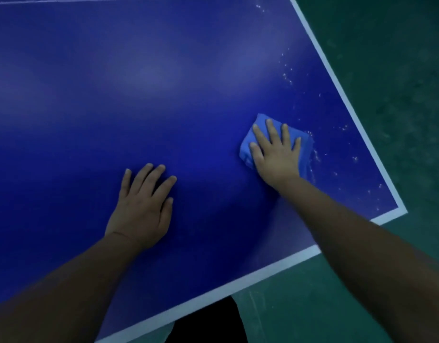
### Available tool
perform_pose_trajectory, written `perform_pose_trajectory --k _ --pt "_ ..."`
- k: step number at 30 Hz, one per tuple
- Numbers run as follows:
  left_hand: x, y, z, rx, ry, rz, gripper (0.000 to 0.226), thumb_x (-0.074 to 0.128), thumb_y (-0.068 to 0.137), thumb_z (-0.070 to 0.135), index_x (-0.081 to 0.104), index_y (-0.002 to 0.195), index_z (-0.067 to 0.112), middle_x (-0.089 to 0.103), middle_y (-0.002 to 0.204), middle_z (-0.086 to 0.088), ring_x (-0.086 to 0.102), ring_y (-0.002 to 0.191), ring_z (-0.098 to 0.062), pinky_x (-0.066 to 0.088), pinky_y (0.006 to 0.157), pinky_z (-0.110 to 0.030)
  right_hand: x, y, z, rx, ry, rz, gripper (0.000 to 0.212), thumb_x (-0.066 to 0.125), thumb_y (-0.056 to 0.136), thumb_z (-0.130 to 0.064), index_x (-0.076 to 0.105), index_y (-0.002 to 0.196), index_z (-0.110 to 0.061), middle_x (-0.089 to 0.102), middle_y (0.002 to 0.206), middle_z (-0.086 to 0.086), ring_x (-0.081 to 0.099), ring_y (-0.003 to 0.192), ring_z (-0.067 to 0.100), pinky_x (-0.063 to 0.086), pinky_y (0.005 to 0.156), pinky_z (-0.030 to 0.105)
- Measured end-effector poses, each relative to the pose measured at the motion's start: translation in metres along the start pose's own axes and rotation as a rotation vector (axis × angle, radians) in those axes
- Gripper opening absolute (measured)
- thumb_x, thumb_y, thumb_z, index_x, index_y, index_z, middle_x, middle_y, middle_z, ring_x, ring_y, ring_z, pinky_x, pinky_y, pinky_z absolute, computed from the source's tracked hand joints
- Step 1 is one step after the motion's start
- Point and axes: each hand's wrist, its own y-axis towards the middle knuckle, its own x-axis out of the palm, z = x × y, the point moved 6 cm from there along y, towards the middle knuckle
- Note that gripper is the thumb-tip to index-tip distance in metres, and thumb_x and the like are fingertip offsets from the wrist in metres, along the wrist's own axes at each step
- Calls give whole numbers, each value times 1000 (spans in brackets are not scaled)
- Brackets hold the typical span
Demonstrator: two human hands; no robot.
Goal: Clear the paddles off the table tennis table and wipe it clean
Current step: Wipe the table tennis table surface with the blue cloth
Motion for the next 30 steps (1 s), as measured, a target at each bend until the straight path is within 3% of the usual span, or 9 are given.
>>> perform_pose_trajectory --k 2,5,8,12,15,19,21,26,30 --pt "0 -1 -1 -6 -8 3 53 29 100 37 50 143 13 38 154 -10 23 149 -30 10 121 -58 8 -21 -24 74 -8 51 55 20 102 -52 20 156 -40 9 166 -7 2 153 30 -1 118 62" --pt "1 -1 -1 -11 -18 -1 54 28 100 38 50 143 13 37 155 -10 21 150 -30 9 122 -58 29 -118 -44 -157 -76 37 55 21 103 -52 31 154 -35 21 164 -2 12 152 35 8 118 64" --pt "1 -2 -1 -10 -17 -4 55 28 100 38 50 143 12 37 155 -11 21 149 -30 9 122 -58 36 -183 -3 -266 -125 -75 53 14 104 -55 17 155 -40 14 165 -5 6 153 31 15 115 66" --pt "-1 1 0 -13 -8 1 55 29 99 38 51 142 11 38 154 -11 22 149 -31 8 122 -58 23 -147 42 -59 -150 -51 56 11 103 -57 20 155 -39 15 165 -3 9 152 33 14 115 67" --pt "-1 0 0 -16 0 4 55 29 99 37 51 142 12 38 154 -11 22 149 -31 8 122 -57 23 -113 7 85 -100 -18 61 11 98 -55 19 156 -39 11 166 -2 3 152 34 1 117 66" --pt "-1 -1 0 -30 33 16 56 27 99 38 50 143 12 38 154 -11 23 148 -31 7 122 -53 34 -107 -72 -271 -83 -5 55 26 100 -50 34 152 -36 25 163 0 15 151 36 6 116 68" --pt "-1 -1 1 -45 65 14 58 26 98 39 50 143 12 39 154 -12 25 148 -32 7 122 -51 29 -89 -49 -382 -94 12 54 29 98 -49 40 150 -35 31 161 -1 22 149 36 11 115 68" --pt "-10 -10 18 -162 108 106 59 30 97 38 50 140 3 44 148 -22 34 140 -41 12 118 -55 -18 -23 155 252 -48 1 55 16 102 -51 13 156 -44 4 167 -7 1 153 30 3 119 63" --pt "-4 -42 81 -415 -51 228 56 36 95 35 51 137 2 44 147 -22 36 139 -41 16 117 -59 -21 -14 161 417 27 -10 55 13 104 -49 2 157 -41 -7 167 -5 -8 152 32 -3 117 65"
